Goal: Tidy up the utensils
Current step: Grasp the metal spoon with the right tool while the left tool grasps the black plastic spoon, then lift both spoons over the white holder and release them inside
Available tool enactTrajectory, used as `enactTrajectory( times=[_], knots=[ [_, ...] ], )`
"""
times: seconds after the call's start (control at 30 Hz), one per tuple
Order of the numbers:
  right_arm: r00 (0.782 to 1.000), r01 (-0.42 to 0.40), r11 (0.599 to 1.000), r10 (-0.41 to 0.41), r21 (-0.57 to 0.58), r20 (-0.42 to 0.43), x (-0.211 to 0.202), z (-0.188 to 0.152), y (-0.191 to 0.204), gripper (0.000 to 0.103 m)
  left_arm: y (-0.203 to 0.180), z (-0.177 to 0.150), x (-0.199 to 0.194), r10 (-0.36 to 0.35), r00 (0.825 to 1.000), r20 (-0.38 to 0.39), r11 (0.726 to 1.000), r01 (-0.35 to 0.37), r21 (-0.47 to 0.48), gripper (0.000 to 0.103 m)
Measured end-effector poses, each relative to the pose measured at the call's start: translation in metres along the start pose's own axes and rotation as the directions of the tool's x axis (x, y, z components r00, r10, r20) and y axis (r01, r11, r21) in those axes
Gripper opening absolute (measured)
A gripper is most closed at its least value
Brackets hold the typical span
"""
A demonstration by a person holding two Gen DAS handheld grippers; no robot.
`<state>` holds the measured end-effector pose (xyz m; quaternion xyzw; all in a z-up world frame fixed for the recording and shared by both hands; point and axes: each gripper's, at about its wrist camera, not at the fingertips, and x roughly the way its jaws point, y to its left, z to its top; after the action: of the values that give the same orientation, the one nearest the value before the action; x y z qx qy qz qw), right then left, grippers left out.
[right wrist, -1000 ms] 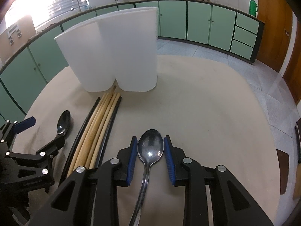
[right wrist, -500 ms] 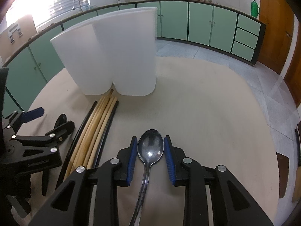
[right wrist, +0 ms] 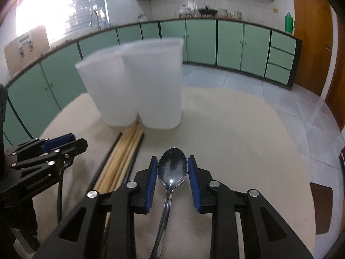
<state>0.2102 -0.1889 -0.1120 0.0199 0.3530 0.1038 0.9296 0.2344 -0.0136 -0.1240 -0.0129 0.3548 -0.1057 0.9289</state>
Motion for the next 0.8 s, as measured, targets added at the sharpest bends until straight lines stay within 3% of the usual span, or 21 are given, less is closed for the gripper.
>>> enactTrajectory(
  times=[0.3,0.5,0.67,0.8],
  knots=[
    [0.992,-0.005,1.0,0.006,-0.014,0.129,-0.036,0.016,0.003,0.028,-0.011,-0.013,-0.049,0.016,0.982,0.19,0.999,-0.024,0.043,0.034],
    [0.972,-0.013,1.0,0.014,-0.006,0.234,-0.062,0.05,-0.003,0.028,-0.011,0.017,-0.073,0.017,0.96,0.28,0.998,-0.033,0.049,0.034],
    [0.944,-0.06,0.998,0.058,-0.005,0.324,-0.082,0.096,-0.011,0.028,-0.017,0.052,-0.098,-0.011,0.925,0.379,0.999,-0.009,0.051,0.034],
    [0.922,-0.07,0.997,0.069,-0.013,0.381,-0.085,0.136,-0.012,0.028,-0.024,0.093,-0.103,-0.018,0.888,0.46,0.998,-0.011,0.061,0.034]
  ],
)
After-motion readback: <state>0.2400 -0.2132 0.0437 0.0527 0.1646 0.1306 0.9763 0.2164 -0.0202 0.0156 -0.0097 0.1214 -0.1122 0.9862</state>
